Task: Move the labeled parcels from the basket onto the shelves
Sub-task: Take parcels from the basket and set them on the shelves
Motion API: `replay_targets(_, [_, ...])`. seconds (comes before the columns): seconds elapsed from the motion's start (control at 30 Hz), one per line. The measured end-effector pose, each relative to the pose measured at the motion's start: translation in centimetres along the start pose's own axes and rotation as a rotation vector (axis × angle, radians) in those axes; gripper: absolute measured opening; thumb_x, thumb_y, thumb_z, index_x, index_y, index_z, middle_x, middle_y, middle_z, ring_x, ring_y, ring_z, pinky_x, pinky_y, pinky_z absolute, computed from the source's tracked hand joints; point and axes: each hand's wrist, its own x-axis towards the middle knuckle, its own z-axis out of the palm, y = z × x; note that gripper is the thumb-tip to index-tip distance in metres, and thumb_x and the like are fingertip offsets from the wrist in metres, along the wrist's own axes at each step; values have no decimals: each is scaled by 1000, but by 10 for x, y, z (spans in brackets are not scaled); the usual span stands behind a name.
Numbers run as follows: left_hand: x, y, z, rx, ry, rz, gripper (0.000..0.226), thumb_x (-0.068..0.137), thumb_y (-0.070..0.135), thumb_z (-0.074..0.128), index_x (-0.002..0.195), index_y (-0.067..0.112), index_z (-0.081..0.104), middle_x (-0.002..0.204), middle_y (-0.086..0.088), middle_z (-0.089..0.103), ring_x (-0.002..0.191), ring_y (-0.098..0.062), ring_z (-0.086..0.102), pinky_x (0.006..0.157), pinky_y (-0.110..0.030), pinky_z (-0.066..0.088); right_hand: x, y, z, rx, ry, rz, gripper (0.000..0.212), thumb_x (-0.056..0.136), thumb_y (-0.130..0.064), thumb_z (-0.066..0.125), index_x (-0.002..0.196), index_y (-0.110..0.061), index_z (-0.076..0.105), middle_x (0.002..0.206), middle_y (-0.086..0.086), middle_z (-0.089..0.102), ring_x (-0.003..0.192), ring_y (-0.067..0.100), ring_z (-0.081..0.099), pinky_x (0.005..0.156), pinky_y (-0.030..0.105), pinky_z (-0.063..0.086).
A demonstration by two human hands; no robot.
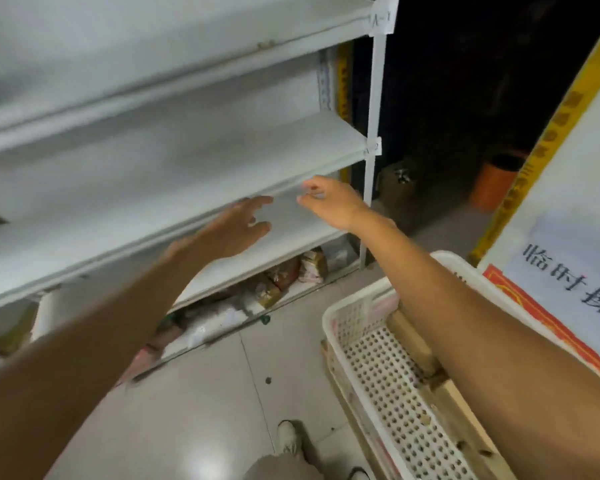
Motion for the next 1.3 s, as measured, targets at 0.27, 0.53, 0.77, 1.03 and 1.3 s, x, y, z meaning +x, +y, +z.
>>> replay_targets(0.27, [-35,-70,-105,-22,230,-145,48,96,25,54,142,24,40,141,-2,46,123,-21,51,91,-24,38,65,-126,50,-88,-85,-266,50,95,-36,56,140,-19,45,145,5,48,130,23,47,101,30,38])
replay_targets(0.53, [-75,-151,-244,187,380,-248,50,98,27,51,145,19,36,151,-8,37,136,-27,37,111,-34,28,128,-253,99,-166,-150,-463,63,94,-42,56,149,-19,34,153,9,34,139,24,34,109,29,28])
replay_targets(0.77, [-112,-209,-339,220,516,-320,48,95,25,56,141,19,42,141,-9,50,125,-25,51,91,-24,35,171,-349,146,-134,-189,-557,62,93,-39,58,147,-18,36,154,4,35,139,20,35,107,24,28])
replay_targets(1.03, [-138,-262,-398,145,604,-427,49,96,18,54,143,18,40,137,-9,53,118,-25,55,85,-22,38,214,-417,202,-2,-263,-560,68,91,-40,62,150,-24,32,155,2,32,140,19,34,107,29,30])
replay_targets(1.3, [-135,-300,-437,183,672,-478,47,98,18,51,143,19,39,144,-6,47,125,-24,49,86,-21,38,276,-459,233,29,-298,-613,63,92,-38,60,148,-21,35,153,5,35,138,21,37,105,30,32])
